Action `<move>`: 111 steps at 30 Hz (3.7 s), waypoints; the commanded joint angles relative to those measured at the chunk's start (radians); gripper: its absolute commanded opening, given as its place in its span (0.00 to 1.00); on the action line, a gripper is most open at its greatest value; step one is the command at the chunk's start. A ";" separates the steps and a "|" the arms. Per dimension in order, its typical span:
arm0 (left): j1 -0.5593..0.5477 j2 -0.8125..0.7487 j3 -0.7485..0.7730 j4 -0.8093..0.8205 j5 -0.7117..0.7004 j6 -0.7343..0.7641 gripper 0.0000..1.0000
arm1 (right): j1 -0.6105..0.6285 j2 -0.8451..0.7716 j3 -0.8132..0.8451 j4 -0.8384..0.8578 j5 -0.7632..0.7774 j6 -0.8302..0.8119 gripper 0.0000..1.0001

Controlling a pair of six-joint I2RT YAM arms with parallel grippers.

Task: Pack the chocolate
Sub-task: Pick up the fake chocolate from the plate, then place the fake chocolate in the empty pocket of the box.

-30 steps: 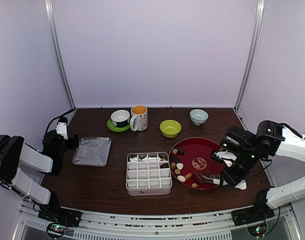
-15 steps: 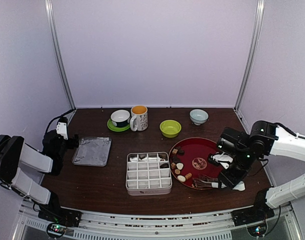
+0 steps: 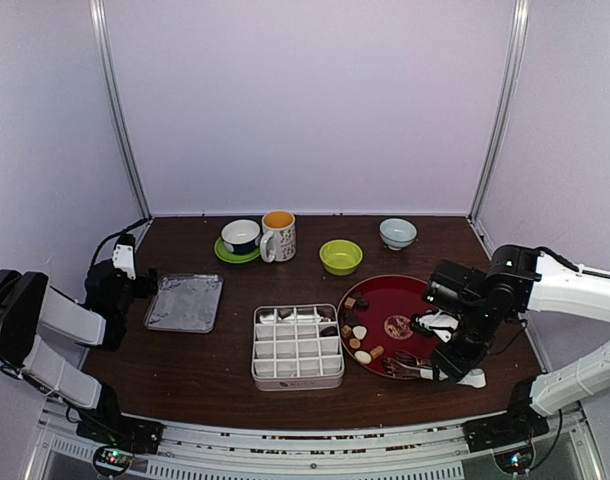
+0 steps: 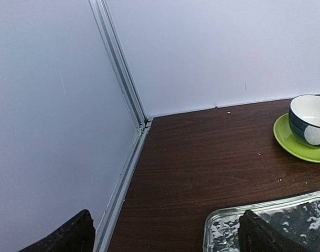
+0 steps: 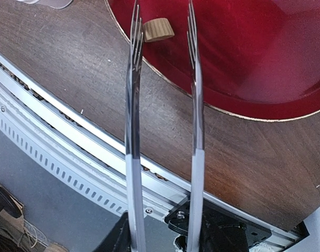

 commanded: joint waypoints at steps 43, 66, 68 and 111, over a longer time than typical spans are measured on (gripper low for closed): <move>0.011 0.003 0.020 0.037 -0.010 -0.012 0.98 | -0.002 -0.032 0.172 0.138 0.007 -0.010 0.26; 0.011 0.003 0.020 0.037 -0.010 -0.012 0.98 | 0.032 0.150 0.289 0.401 -0.063 -0.013 0.25; 0.010 0.002 0.020 0.037 -0.009 -0.012 0.98 | 0.047 0.194 0.314 0.402 -0.050 -0.024 0.25; 0.011 0.003 0.020 0.037 -0.010 -0.012 0.98 | 0.107 0.298 0.354 0.368 0.091 -0.051 0.42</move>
